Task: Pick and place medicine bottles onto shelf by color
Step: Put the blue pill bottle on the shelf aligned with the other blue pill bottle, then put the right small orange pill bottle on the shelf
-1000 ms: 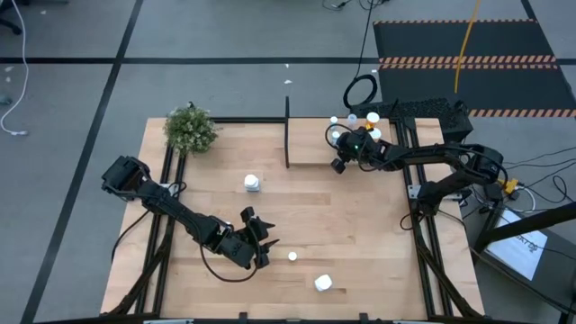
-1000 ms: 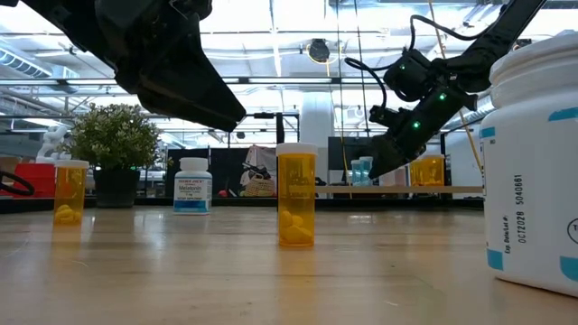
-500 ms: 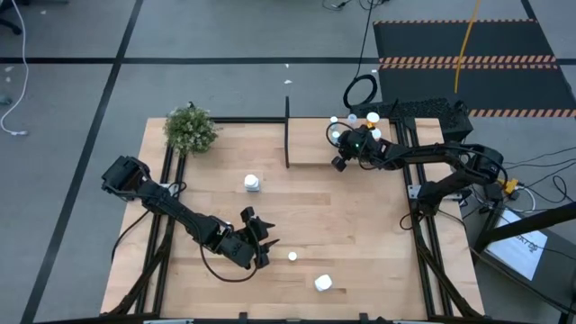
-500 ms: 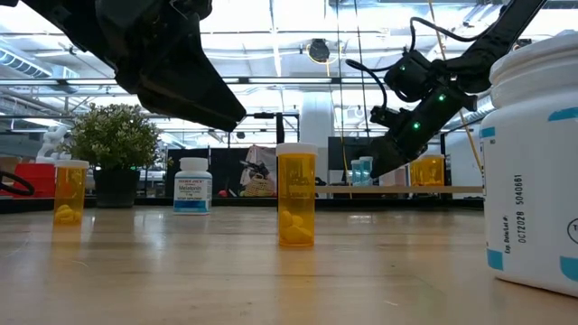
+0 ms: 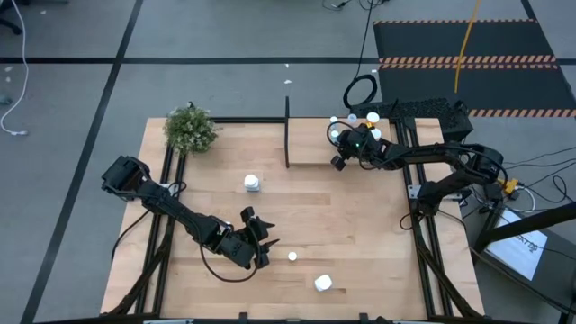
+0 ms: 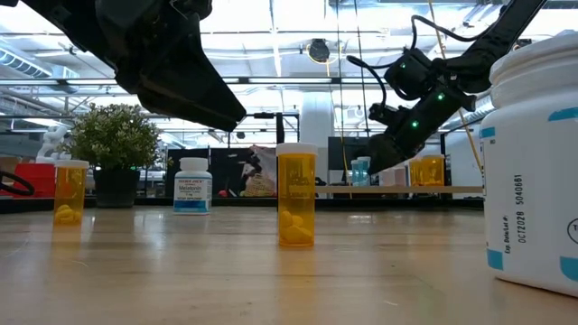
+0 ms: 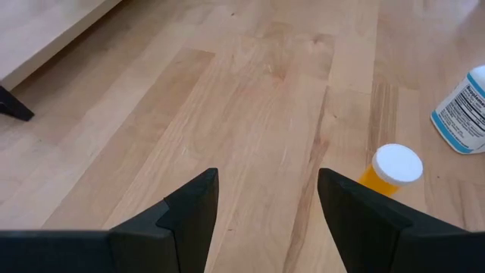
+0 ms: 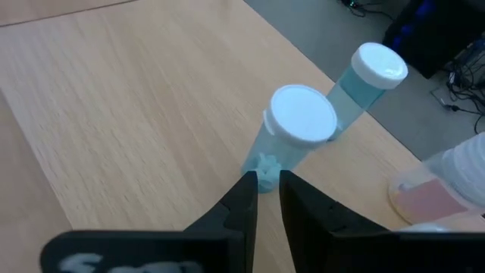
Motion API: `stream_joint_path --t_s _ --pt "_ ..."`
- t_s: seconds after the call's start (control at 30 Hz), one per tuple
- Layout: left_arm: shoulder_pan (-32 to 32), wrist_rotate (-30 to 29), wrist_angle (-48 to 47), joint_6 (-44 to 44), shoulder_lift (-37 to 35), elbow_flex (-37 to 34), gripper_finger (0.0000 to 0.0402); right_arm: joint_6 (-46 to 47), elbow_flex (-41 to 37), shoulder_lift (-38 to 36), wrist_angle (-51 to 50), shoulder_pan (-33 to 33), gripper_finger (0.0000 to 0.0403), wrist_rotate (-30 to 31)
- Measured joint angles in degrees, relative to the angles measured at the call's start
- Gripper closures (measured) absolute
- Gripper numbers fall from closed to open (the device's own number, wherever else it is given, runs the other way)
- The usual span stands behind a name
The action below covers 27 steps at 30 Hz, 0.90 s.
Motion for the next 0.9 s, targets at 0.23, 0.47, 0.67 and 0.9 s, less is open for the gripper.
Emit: stream_joint_path --t_s 0.23,0.47,0.67,0.9 --pt "0.00 0.02 -0.10 0.02 0.00 0.00 0.0174 1.57 0.02 -2.25 -3.69 0.83 0.0353 -0.01" --pt "0.00 0.04 -0.48 0.13 0.00 0.00 0.0174 3.83 0.00 -14.60 -11.64 5.88 0.0353 -0.05" --pt "-0.01 0.09 0.34 0.09 0.00 0.00 0.0174 6.15 0.02 -28.58 -15.40 11.95 0.0353 0.01" --pt "0.13 0.25 5.00 2.74 0.00 0.00 0.0174 8.37 0.02 -41.76 -20.06 16.84 0.0353 0.08"
